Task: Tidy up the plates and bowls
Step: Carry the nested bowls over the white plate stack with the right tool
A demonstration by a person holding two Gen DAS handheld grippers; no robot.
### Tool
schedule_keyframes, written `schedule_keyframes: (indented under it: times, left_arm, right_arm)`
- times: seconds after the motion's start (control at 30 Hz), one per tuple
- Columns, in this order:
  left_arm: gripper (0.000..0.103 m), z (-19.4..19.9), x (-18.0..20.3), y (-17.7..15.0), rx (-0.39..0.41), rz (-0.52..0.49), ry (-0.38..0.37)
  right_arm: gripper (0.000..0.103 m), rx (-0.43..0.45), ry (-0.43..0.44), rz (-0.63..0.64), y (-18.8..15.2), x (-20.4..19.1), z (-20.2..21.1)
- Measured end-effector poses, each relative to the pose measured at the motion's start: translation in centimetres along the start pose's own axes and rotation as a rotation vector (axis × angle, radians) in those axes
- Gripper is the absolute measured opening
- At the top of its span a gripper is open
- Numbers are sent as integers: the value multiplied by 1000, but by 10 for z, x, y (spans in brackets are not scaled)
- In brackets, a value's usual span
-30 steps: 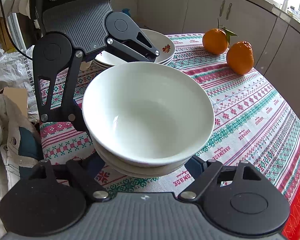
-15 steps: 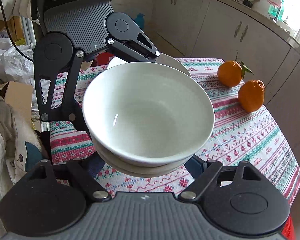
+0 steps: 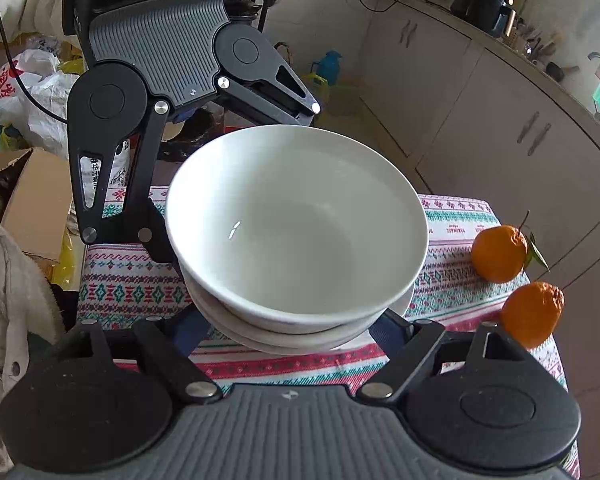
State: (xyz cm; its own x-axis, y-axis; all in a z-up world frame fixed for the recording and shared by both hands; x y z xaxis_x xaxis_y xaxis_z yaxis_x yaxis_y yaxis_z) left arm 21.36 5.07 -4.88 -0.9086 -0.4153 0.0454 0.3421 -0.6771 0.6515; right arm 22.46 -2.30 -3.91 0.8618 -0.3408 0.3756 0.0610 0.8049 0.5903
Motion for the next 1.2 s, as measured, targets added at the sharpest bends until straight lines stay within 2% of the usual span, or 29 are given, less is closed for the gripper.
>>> schedule_keyframes:
  times: [0.3, 0.53, 1.03, 1.2]
  left_arm:
    - [86, -5, -36, -22, -30, 53, 33]
    - [86, -7, -47, -31, -44, 72, 31]
    - [87, -14, -56, -32, -38, 85, 5]
    - [88, -12, -54, -31, -36, 74, 19]
  right_arm:
    - [89, -10, 39, 17, 15, 5, -47]
    - [89, -17, 66, -1, 19, 11, -71]
    - [89, -32, 111, -56, 11, 21, -83]
    - [89, -29, 115, -78, 9, 22, -85]
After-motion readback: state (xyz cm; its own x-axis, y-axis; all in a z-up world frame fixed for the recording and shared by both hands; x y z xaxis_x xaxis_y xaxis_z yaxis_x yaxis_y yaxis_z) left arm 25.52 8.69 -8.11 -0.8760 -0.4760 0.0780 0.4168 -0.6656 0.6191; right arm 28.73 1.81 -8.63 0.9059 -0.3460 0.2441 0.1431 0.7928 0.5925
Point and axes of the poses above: each gripper's, at about its wrist camera, not at the fingertips, and z roughly against the way its jaws point, x to its right, y to its top, the point moved 9 cm from there along -z, roughly the way its jaws point, and after that the axes turned 13 degrees about -y, right-handed, at the moved point
